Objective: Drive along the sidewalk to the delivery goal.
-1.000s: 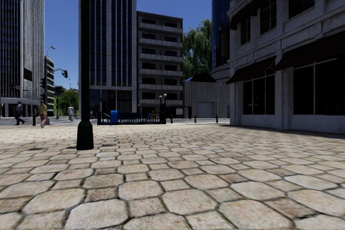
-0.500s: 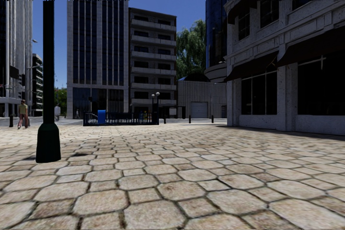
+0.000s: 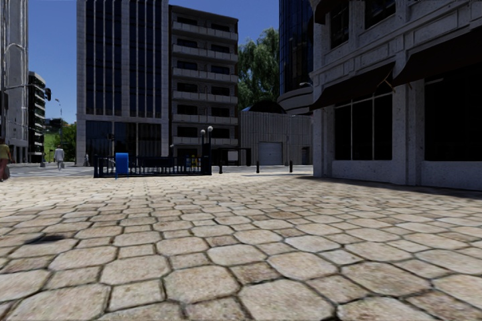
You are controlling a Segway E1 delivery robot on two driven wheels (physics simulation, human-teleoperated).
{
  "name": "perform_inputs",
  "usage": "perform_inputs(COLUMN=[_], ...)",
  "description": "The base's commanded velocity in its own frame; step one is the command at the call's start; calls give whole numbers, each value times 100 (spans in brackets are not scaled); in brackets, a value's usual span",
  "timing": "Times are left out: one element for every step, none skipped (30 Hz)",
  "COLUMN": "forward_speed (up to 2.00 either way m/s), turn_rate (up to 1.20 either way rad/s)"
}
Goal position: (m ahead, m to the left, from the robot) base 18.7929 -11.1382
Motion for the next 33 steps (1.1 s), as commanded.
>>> perform_inputs(forward_speed=[200, 200, 200, 200, 200, 200, 200, 200, 200, 199, 198, 198, 198, 198, 198, 198, 198, 198, 198, 198, 198, 198, 198, 198, 198, 198, 198, 198, 198, 198, 198, 198, 198], turn_rate=[0, 0, 0, 0, 0, 0, 0, 0, 0, 0, 0, 0, 0, 0, 0, 0, 0, 0, 0, 0, 0, 0, 0, 0, 0, 0, 0, 0, 0, 0, 0, 0, 0])
